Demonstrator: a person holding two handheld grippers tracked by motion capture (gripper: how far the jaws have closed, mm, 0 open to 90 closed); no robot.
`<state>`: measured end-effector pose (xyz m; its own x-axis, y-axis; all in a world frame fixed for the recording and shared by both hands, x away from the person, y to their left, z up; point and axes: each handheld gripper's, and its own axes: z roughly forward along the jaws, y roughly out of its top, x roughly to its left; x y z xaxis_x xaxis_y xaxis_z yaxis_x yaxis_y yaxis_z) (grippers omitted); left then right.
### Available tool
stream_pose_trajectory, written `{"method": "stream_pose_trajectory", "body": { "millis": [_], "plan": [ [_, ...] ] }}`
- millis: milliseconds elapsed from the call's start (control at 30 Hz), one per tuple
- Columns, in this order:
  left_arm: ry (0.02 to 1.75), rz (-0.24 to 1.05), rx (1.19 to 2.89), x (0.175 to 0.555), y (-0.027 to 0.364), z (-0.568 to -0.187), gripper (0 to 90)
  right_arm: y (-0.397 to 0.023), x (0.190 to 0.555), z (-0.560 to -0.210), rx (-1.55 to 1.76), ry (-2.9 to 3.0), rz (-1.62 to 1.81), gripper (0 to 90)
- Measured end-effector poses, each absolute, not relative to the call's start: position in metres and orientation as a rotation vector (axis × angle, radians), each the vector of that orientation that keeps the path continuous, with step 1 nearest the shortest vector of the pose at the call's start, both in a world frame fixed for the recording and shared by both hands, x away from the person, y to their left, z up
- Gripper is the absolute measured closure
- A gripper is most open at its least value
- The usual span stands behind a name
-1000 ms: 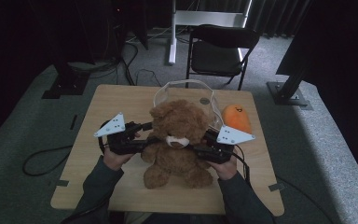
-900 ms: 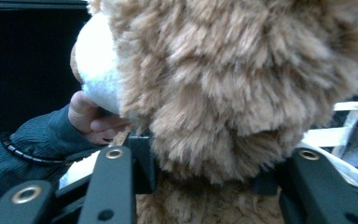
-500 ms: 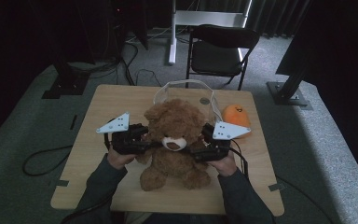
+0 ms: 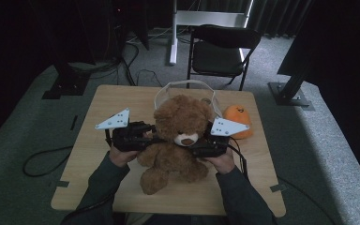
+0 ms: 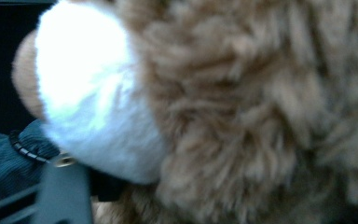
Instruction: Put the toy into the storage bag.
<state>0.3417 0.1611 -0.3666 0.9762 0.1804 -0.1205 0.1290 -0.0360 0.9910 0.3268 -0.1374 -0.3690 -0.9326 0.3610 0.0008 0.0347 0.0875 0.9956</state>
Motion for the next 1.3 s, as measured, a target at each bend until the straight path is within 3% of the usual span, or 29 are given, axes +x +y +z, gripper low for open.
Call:
{"method": "stream_pose_trajectory", "body": {
  "millis": [100, 267, 500, 1300],
  "plan": [
    [0.247, 0.063, 1.599, 0.341, 0.163, -0.364, 61.0, -0.138, 0.325, -0.367, 0.4, 2.083, 1.942, 45.8],
    [0.247, 0.082, 1.574, 0.338, 0.164, -0.359, 55.7, -0.141, 0.32, -0.362, 0.401, 2.005, 1.967, 53.6],
    [0.329, 0.13, 1.505, 0.341, 0.185, -0.362, 48.9, -0.148, 0.319, -0.352, 0.408, 1.972, 1.991, 53.4],
    [0.593, 0.189, 1.53, 0.355, 0.23, -0.414, 44.9, -0.189, 0.325, -0.305, 0.457, 1.831, 1.979, 52.1]
  ]
}}
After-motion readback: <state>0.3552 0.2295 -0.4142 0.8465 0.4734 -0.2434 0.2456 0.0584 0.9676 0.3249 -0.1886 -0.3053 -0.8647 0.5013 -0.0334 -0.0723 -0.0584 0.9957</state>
